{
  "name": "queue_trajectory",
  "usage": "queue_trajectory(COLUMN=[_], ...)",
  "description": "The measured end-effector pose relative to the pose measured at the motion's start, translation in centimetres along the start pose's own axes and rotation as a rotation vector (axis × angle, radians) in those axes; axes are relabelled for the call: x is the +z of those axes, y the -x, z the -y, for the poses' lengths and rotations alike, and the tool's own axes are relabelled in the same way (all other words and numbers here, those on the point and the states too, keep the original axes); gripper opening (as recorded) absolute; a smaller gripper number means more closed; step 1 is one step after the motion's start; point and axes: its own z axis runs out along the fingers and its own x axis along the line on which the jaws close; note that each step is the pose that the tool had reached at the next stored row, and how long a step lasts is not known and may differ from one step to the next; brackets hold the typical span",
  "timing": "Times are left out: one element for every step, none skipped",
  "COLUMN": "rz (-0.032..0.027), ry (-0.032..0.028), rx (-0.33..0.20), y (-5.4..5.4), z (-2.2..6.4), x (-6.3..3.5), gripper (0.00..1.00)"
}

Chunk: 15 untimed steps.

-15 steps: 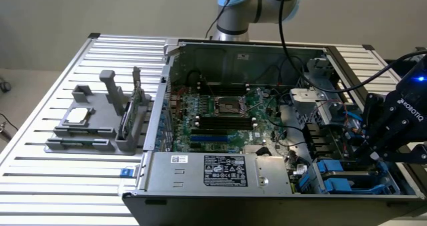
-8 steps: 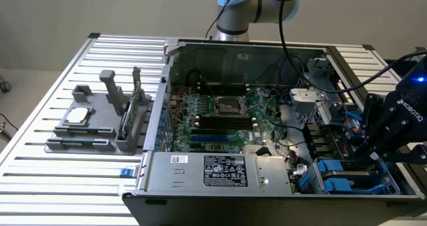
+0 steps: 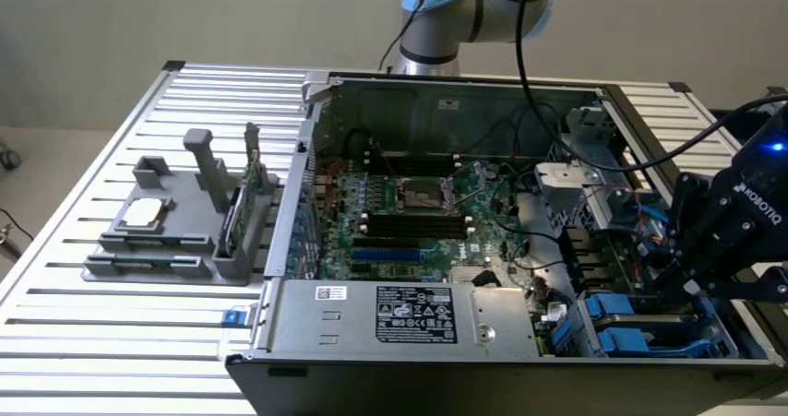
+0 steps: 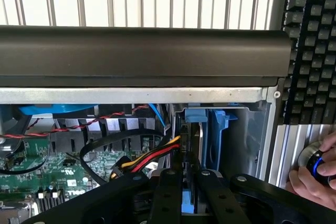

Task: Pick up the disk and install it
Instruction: 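Insert the second disk wire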

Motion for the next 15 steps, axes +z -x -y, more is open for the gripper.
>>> queue_trajectory(rz=[0.0000,0.0000,-0.0001,0.0000,0.0002,0.0002,0.0002,0.0002,0.0000,-0.0002,-0.0003,-0.0004,-0.0004,-0.0005,-0.0005], ry=[0.0000,0.0000,0.0000,0.0000,0.0000,0.0000,0.0001,0.0001,0.0001,0.0001,0.0001,0.0000,0.0000,0.0000,0.0000], rx=[0.000,0.000,0.000,0.000,0.000,0.000,0.000,0.000,0.000,0.000,0.000,0.000,0.000,0.000,-0.001], y=[-0.01,-0.01,-0.01,-0.02,-0.02,-0.02,-0.02,-0.02,-0.02,-0.02,-0.02,-0.02,-0.02,-0.01,0.00], z=[-0.01,-0.01,-0.02,-0.03,-0.03,-0.01,0.00,0.01,0.01,0.01,0.02,0.02,0.02,0.02,0.02], x=[0.03,0.08,0.13,0.16,0.19,0.22,0.23,0.24,0.25,0.25,0.26,0.26,0.26,0.27,0.27], gripper=[0.16,0.16,0.16,0.16,0.16,0.16,0.16,0.16,0.16,0.16,0.16,0.16,0.16,0.16,0.16])
